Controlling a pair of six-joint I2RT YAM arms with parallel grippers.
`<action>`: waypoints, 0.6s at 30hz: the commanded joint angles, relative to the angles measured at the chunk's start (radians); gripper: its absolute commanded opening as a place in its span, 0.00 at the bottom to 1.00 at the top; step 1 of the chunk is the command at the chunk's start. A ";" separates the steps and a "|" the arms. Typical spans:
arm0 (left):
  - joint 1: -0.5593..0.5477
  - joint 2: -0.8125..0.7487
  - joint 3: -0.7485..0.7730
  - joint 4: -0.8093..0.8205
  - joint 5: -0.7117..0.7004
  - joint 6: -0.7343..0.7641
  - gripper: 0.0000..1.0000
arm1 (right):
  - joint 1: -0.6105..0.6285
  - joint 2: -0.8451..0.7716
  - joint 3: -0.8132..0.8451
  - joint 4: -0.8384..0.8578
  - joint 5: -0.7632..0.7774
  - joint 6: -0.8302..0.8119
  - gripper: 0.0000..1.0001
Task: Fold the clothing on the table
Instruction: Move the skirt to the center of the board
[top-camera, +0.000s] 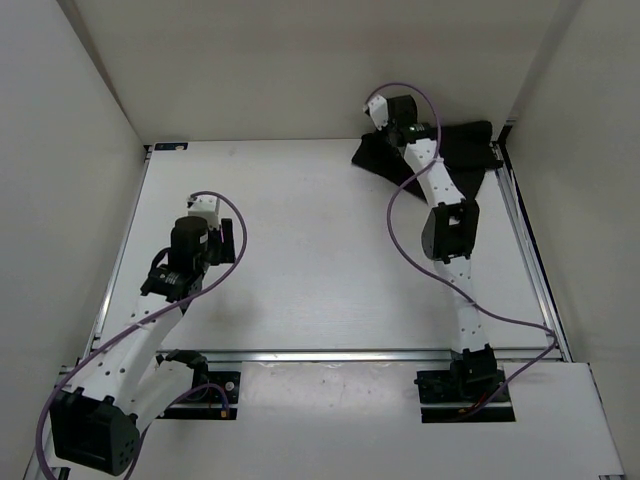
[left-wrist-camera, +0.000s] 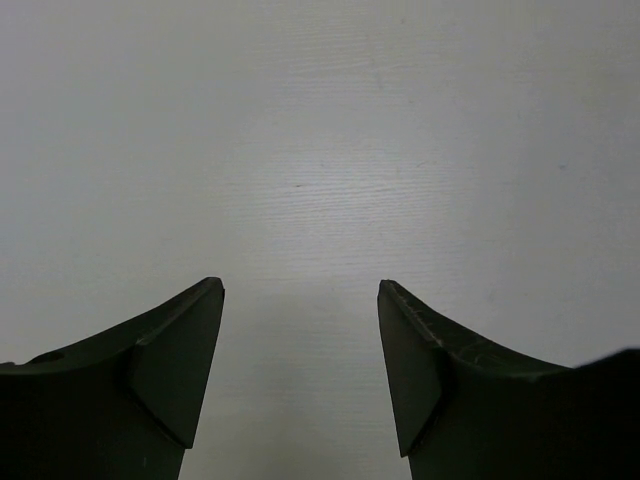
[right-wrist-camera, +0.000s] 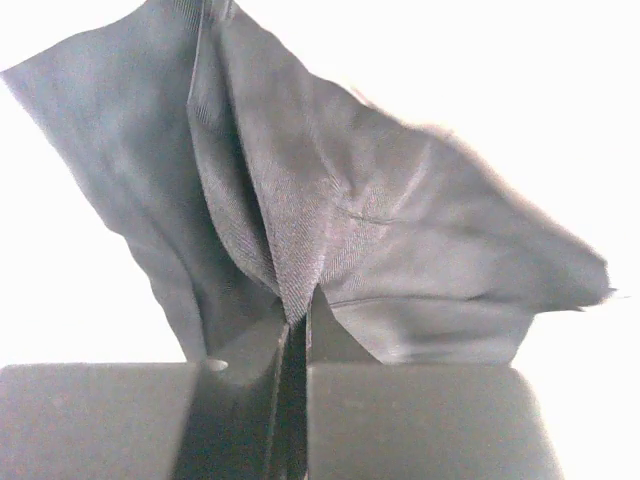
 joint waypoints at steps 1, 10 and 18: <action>0.018 -0.025 0.072 0.041 0.114 -0.108 0.74 | 0.172 -0.392 -0.048 -0.011 -0.096 -0.076 0.00; 0.003 -0.081 0.140 0.046 0.155 -0.211 0.71 | 0.394 -0.648 -0.050 0.260 0.054 -0.371 0.00; 0.127 -0.247 0.089 -0.038 0.240 -0.211 0.76 | 0.172 -0.962 -0.463 -0.215 -0.182 0.023 0.00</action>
